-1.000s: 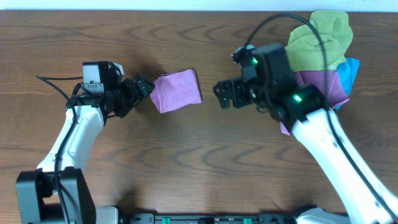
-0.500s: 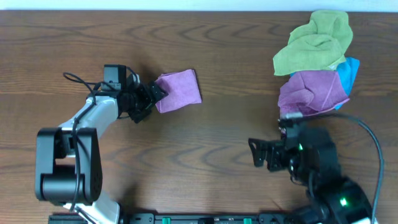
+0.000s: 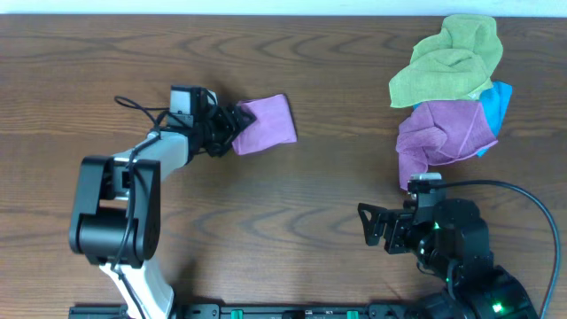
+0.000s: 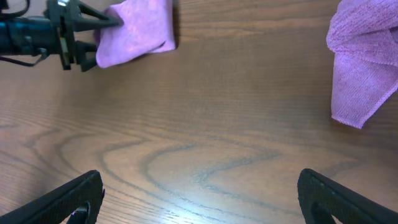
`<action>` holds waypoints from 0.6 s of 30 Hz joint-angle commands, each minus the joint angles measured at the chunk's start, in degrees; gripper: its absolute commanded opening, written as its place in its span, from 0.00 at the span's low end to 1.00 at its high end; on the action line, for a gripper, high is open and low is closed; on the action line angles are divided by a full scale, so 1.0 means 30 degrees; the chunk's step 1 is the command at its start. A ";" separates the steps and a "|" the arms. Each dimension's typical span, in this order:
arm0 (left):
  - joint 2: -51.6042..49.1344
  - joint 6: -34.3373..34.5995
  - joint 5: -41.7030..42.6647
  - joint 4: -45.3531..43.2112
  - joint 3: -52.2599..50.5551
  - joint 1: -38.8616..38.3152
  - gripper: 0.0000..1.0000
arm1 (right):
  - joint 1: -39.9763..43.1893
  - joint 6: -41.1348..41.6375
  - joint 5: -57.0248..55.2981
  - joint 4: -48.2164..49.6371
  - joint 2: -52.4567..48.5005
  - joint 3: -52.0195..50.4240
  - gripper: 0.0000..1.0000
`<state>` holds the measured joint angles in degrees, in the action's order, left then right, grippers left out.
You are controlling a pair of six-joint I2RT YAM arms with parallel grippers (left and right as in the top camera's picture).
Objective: Fold the cloth
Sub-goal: 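Carry the folded purple cloth to the upper left with the left gripper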
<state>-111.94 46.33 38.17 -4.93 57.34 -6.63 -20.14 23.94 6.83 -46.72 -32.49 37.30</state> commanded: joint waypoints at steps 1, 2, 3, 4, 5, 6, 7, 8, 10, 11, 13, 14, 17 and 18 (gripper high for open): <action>-0.1195 0.0182 -0.0940 -0.0233 -0.0342 -0.0233 0.33 | 0.0117 0.0291 0.0080 -0.0015 0.0087 -0.0117 0.99; -0.1217 0.0138 -0.0940 -0.0474 -0.0342 -0.0233 0.26 | 0.0117 0.0291 0.0080 -0.0015 0.0087 -0.0117 0.99; -0.1224 0.0138 -0.0940 -0.0947 -0.0342 -0.0233 0.19 | 0.0117 0.0291 0.0080 -0.0022 0.0080 -0.0117 0.99; -0.1224 0.0146 -0.0933 -0.1304 -0.0342 -0.0233 0.13 | 0.0117 0.0291 0.0080 -0.0015 0.0080 -0.0117 0.99; -0.1224 0.0146 -0.0911 -0.1668 -0.0342 -0.0233 0.07 | 0.0117 0.0291 0.0080 -0.0022 0.0080 -0.0117 0.99; -0.1224 0.0146 -0.0882 -0.1902 -0.0342 -0.0233 0.06 | 0.0117 0.0291 0.0080 -0.0022 0.0080 -0.0117 0.99; -0.1224 0.0153 -0.0809 -0.2288 -0.0342 -0.0233 0.06 | 0.0117 0.0291 0.0080 -0.0022 0.0080 -0.0117 0.99; -0.1217 0.0168 -0.0546 -0.2936 -0.0321 -0.0233 0.06 | 0.0117 0.0291 0.0080 -0.0015 0.0080 -0.0117 0.99; -0.1151 0.0765 -0.0270 -0.4262 -0.0080 -0.0007 0.06 | 0.0117 0.0291 0.0080 -0.0022 0.0080 -0.0117 0.99; -0.1064 0.1129 -0.0270 -0.4830 0.0204 0.0197 0.06 | 0.0117 0.0291 0.0080 -0.0022 0.0080 -0.0117 0.99; -0.0816 0.1304 -0.0437 -0.5151 0.1064 0.0627 0.06 | 0.0117 0.0291 0.0080 -0.0015 0.0080 -0.0117 0.99; -0.0678 0.1311 -0.0576 -0.5085 0.1603 0.0852 0.06 | 0.0117 0.0291 0.0080 -0.0022 0.0080 -0.0117 0.99; -0.0393 0.1443 -0.1770 -0.3475 0.3810 0.1741 0.06 | 0.0117 0.0291 0.0080 -0.0022 0.0080 -0.0117 0.99; -0.0386 0.1435 -0.2120 -0.2892 0.4503 0.1982 0.06 | 0.0117 0.0291 0.0080 -0.0022 0.0080 -0.0117 0.99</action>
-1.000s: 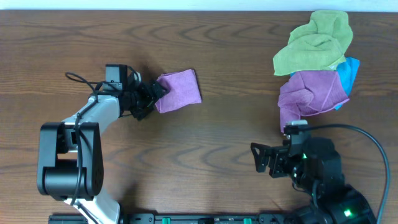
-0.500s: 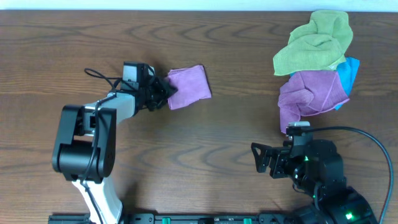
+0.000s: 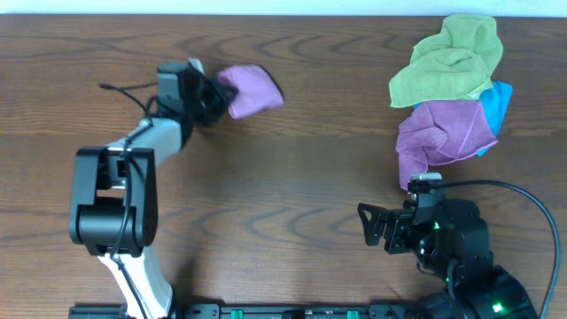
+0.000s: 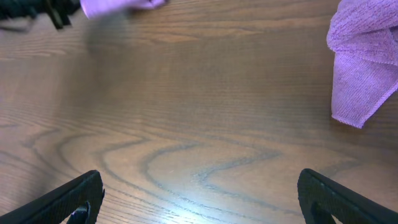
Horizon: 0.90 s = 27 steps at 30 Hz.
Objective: Fold the cloth
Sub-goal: 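Carry the folded purple cloth to the upper left with the left gripper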
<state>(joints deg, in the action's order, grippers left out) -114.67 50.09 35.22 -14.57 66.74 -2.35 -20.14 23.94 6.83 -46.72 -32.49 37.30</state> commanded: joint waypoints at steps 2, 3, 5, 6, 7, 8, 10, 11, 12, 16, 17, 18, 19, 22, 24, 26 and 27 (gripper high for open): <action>0.0525 0.0168 -0.2579 0.1712 0.2987 0.1137 0.06 | 0.0117 0.0291 0.0080 -0.0022 0.0080 -0.0117 0.99; 0.0517 0.0168 -0.3308 0.2084 0.3585 0.1406 0.06 | 0.0117 0.0291 0.0080 -0.0022 0.0080 -0.0117 0.99; 0.0517 0.0168 -0.4248 0.2455 0.4240 0.1749 0.06 | 0.0117 0.0291 0.0080 -0.0015 0.0080 -0.0117 0.99; 0.0517 0.0168 -0.4677 0.2514 0.4459 0.1931 0.06 | 0.0117 0.0291 0.0080 -0.0015 0.0080 -0.0117 0.99; 0.0517 0.0175 -0.5180 0.2499 0.4626 0.2084 0.06 | 0.0117 0.0291 0.0080 -0.0022 0.0080 -0.0117 0.99; 0.0517 0.0182 -0.5814 0.2499 0.4772 0.2266 0.06 | 0.0117 0.0291 0.0080 -0.0022 0.0080 -0.0117 0.99; 0.0517 0.0175 -0.6776 0.2492 0.4852 0.2543 0.06 | 0.0117 0.0291 0.0080 -0.0022 0.0080 -0.0117 0.99; 0.0517 0.0168 -0.7162 0.2492 0.4852 0.2652 0.06 | 0.0117 0.0291 0.0080 -0.0015 0.0080 -0.0117 0.99; 0.0517 0.0146 -0.7584 0.2506 0.4852 0.2732 0.06 | 0.0117 0.0291 0.0080 -0.0015 0.0080 -0.0117 0.99; 0.0510 -0.0131 -1.0550 0.2390 0.4852 0.2820 0.06 | 0.0117 0.0291 0.0080 -0.0022 0.0080 -0.0117 0.99; 0.0510 -0.0124 -1.0928 0.2353 0.4852 0.2820 0.06 | 0.0117 0.0291 0.0080 -0.0022 0.0080 -0.0117 0.99; 0.0510 -0.0131 -1.1460 0.2353 0.4845 0.2820 0.06 | 0.0117 0.0291 0.0080 -0.0022 0.0080 -0.0117 0.99; 0.0510 -0.0124 -1.1737 0.2353 0.4845 0.2820 0.06 | 0.0117 0.0291 0.0080 -0.0022 0.0080 -0.0117 0.99; 0.0415 -0.0117 -1.2866 0.2317 0.4845 0.2820 0.06 | 0.0117 0.0299 0.0080 -0.0022 0.0080 -0.0117 0.99; -0.0066 -0.0109 -1.2866 0.1829 0.4845 0.2827 0.06 | 0.0117 0.0291 0.0080 -0.0015 0.0080 -0.0117 0.99; -0.0656 -0.0102 -1.2590 0.1617 0.4845 0.2820 0.06 | 0.0117 0.0299 0.0080 -0.0022 0.0080 -0.0117 0.99; -0.0809 -0.0109 -1.2546 0.1625 0.4845 0.2820 0.06 | 0.0117 0.0291 0.0080 -0.0022 0.0080 -0.0117 0.99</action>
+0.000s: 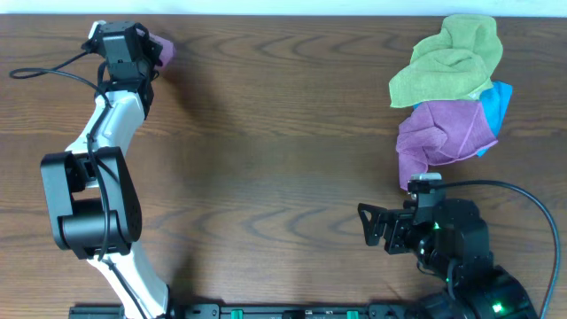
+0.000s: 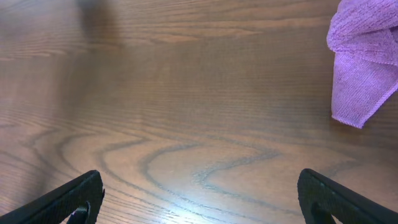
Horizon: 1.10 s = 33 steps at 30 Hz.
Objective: Fold the cloth
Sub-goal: 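Carry the folded purple cloth to the upper left with the left gripper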
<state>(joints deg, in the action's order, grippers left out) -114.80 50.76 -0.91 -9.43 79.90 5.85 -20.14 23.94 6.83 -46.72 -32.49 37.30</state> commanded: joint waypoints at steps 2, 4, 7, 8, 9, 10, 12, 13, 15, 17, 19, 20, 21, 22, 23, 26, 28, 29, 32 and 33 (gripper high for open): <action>-0.1071 -0.0342 -0.0503 -0.0007 0.0459 0.0087 0.06 | 0.0117 0.0299 0.0080 -0.0022 0.0080 -0.0117 0.99; -0.1260 -0.0335 -0.0517 0.0510 0.0459 0.0087 0.06 | 0.0117 0.0299 0.0080 -0.0015 0.0080 -0.0117 0.99; -0.1326 -0.0328 -0.0699 0.1435 0.0459 0.0087 0.06 | 0.0117 0.0291 0.0080 -0.0022 0.0080 -0.0117 0.99; -0.1319 -0.0335 -0.0780 0.1647 0.0459 0.0087 0.06 | 0.0117 0.0291 0.0080 -0.0015 0.0080 -0.0117 0.99; -0.1319 -0.0335 -0.0787 0.1807 0.0459 0.0109 0.06 | 0.0117 0.0299 0.0080 -0.0022 0.0080 -0.0117 0.99; -0.1319 -0.0335 -0.0780 0.2055 0.0459 0.0153 0.09 | 0.0117 0.0291 0.0080 -0.0022 0.0080 -0.0117 0.99; -0.1319 -0.0342 -0.0765 0.2586 0.0459 0.0240 0.33 | 0.0117 0.0291 0.0080 -0.0022 0.0080 -0.0117 0.99; -0.1319 -0.0335 -0.0758 0.2820 0.0459 0.0299 0.34 | 0.0117 0.0291 0.0080 -0.0022 0.0080 -0.0117 0.99; -0.1297 -0.0342 -0.0670 0.3264 0.0459 0.0437 0.46 | 0.0117 0.0291 0.0080 -0.0015 0.0080 -0.0117 0.99; -0.1137 -0.0423 -0.0627 0.3905 0.0459 0.0554 0.71 | 0.0117 0.0291 0.0080 -0.0015 0.0080 -0.0117 0.99; -0.0925 -0.1137 -0.0437 0.4218 0.0459 0.0627 0.95 | 0.0117 0.0291 0.0080 -0.0015 0.0080 -0.0117 0.99; -0.0787 -0.1610 -0.0204 0.4342 0.0459 0.0678 0.95 | 0.0117 0.0291 0.0080 -0.0015 0.0080 -0.0117 0.99; -0.0590 -0.1756 -0.0189 0.4612 0.0459 0.0699 0.95 | 0.0117 0.0291 0.0080 -0.0022 0.0080 -0.0117 0.99; -0.0401 -0.1865 -0.0189 0.4845 0.0459 0.0765 0.95 | 0.0117 0.0291 0.0080 -0.0022 0.0080 -0.0117 0.99; -0.0102 -0.1880 -0.0204 0.5217 0.0459 0.0801 0.95 | 0.0117 0.0291 0.0080 -0.0022 0.0080 -0.0117 0.99; 0.0721 -0.1931 -0.0291 0.6200 0.0459 0.0991 0.95 | 0.0117 0.0291 0.0080 -0.0022 0.0080 -0.0117 0.99; 0.1676 -0.2237 -0.0335 0.7337 0.0459 0.1173 0.95 | 0.0117 0.0291 0.0080 -0.0022 0.0080 -0.0117 0.99; 0.2098 -0.2463 -0.0364 0.7832 0.0459 0.1209 0.95 | 0.0117 0.0291 0.0080 -0.0015 0.0080 -0.0117 0.99; 0.3417 -0.3264 -0.0401 0.9304 0.0459 0.1224 0.95 | 0.0117 0.0299 0.0080 -0.0015 0.0080 -0.0117 0.99; 0.4014 -0.3461 -0.0357 1.0054 0.0459 0.1224 0.95 | 0.0117 0.0291 0.0080 -0.0022 0.0080 -0.0117 0.99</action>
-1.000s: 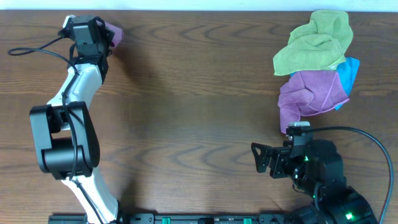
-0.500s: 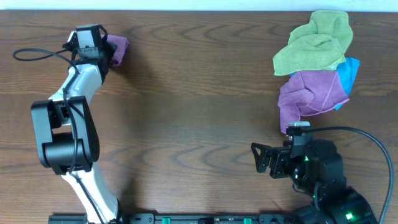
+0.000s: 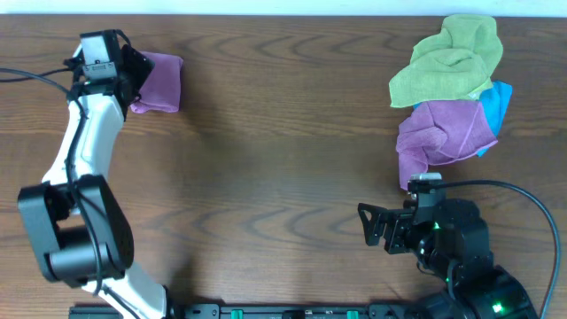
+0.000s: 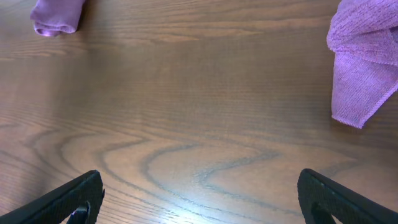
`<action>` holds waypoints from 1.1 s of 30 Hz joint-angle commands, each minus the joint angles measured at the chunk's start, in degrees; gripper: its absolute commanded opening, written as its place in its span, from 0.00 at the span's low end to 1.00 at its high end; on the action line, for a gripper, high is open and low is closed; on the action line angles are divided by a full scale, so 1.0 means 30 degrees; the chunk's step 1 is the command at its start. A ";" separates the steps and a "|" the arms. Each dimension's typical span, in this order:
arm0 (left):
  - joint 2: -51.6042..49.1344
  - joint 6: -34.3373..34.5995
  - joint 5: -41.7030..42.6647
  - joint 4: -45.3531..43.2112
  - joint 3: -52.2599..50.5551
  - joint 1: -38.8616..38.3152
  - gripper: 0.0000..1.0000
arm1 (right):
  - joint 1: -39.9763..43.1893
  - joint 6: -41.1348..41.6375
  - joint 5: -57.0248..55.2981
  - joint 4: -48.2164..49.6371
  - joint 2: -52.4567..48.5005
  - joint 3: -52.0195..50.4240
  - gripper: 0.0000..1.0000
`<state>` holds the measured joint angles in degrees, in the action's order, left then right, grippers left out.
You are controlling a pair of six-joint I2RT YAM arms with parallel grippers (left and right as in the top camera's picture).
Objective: Fold the cloth
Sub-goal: 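Carry the folded purple cloth to the upper left with the left gripper, then open the left gripper to set the cloth down and withdraw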
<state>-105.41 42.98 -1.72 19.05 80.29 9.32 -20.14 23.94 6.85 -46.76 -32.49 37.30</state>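
Observation:
A small folded purple cloth lies flat on the wooden table at the far left; the right wrist view shows it as a folded purple cloth with no fingers on it. My left gripper sits at its left edge, its jaws spread, apparently off the cloth. My right gripper hovers low over bare wood near the front right, also seen as the right gripper. It is open wide, with nothing between its fingers.
A pile of loose cloths sits at the back right: a green cloth on top, a purple cloth below it and a blue cloth peeking out. The hanging corner of that purple cloth is just ahead of my right gripper.
My left gripper has shifted slightly left and toward the front. The folded purple cloth, then bunched at its tips near the back edge, now lies flat on the table beside it.
My left gripper was shut on the folded purple cloth left of the table's middle. It then held the cloth farther back and left, then at the back left corner. Now the cloth rests at the far left. My right arm stayed still throughout.

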 commanded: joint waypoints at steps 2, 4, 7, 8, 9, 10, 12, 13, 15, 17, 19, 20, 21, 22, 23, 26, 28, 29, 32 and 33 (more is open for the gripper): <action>0.1880 -0.1129 -0.0051 0.1829 0.0328 0.0066 0.95 | 0.0117 0.0299 0.0073 -0.0007 0.0080 -0.0117 0.99; 0.2565 -0.1523 -0.0051 0.2623 0.0328 0.0044 0.95 | 0.0117 0.0291 0.0073 0.0000 0.0080 -0.0117 0.99; 0.3497 -0.1989 -0.0036 0.3796 0.0328 0.0044 0.95 | 0.0117 0.0291 0.0073 -0.0007 0.0080 -0.0117 0.99; 0.3796 -0.1974 0.0168 0.4452 0.0328 0.0044 0.95 | 0.0117 0.0291 0.0073 -0.0007 0.0080 -0.0117 0.99; 0.3949 -0.1996 0.0452 0.4903 0.0328 0.0044 0.95 | 0.0117 0.0291 0.0073 -0.0007 0.0080 -0.0117 0.99; 0.4109 -0.1989 0.0874 0.5442 0.0328 0.0044 0.95 | 0.0117 0.0291 0.0073 -0.0007 0.0080 -0.0117 0.99; 0.4393 -0.2004 0.2098 0.6696 0.0328 0.0044 0.95 | 0.0117 0.0291 0.0073 -0.0007 0.0080 -0.0117 0.99; 0.4459 -0.2310 0.2550 0.7133 0.0328 0.0044 0.95 | 0.0117 0.0291 0.0073 0.0000 0.0080 -0.0117 0.99; 0.4481 -0.3745 0.3264 0.7475 0.0328 0.0007 0.95 | 0.0117 0.0291 0.0073 0.0000 0.0080 -0.0117 0.99; 0.4481 -0.4648 0.3402 0.7745 0.0328 0.0007 0.95 | 0.0117 0.0291 0.0073 0.0000 0.0080 -0.0117 0.99; 0.4481 -0.5085 0.3891 0.8255 0.0328 0.0007 0.95 | 0.0117 0.0291 0.0073 -0.0007 0.0080 -0.0117 0.99; 0.4481 -0.5275 0.4488 0.8633 0.0328 0.0007 0.95 | 0.0117 0.0291 0.0073 -0.0007 0.0080 -0.0117 0.99; 0.4481 -0.5362 0.5166 0.9107 0.0328 0.0007 0.95 | 0.0117 0.0291 0.0073 -0.0007 0.0080 -0.0117 0.99; 0.4481 -0.5544 0.5705 0.9500 0.0328 0.0007 0.95 | 0.0117 0.0291 0.0073 -0.0007 0.0080 -0.0117 0.99; 0.4481 -0.5952 0.6280 0.9872 0.0328 0.0000 0.95 | 0.0117 0.0291 0.0073 -0.0007 0.0080 -0.0117 0.99; 0.4481 -0.7344 0.7599 1.1030 0.0328 -0.0007 0.95 | 0.0117 0.0291 0.0073 -0.0007 0.0080 -0.0117 0.99; 0.4481 -0.7431 0.7563 1.1708 0.0328 -0.0007 0.95 | 0.0117 0.0291 0.0073 0.0000 0.0080 -0.0117 0.99; 0.4488 -0.7708 0.7541 1.2196 0.0328 0.0000 0.95 | 0.0117 0.0291 0.0073 0.0000 0.0080 -0.0117 0.99; 0.4656 -0.8400 0.7504 1.3828 0.0328 0.0233 0.95 | 0.0117 0.0291 0.0073 -0.0007 0.0080 -0.0117 0.99; 0.4736 -0.8393 0.7526 1.4331 0.0328 0.0262 0.95 | 0.0117 0.0291 0.0073 -0.0007 0.0080 -0.0117 0.99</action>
<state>-92.99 20.29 19.73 60.10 80.42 9.41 -20.14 23.94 6.85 -46.70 -32.49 37.30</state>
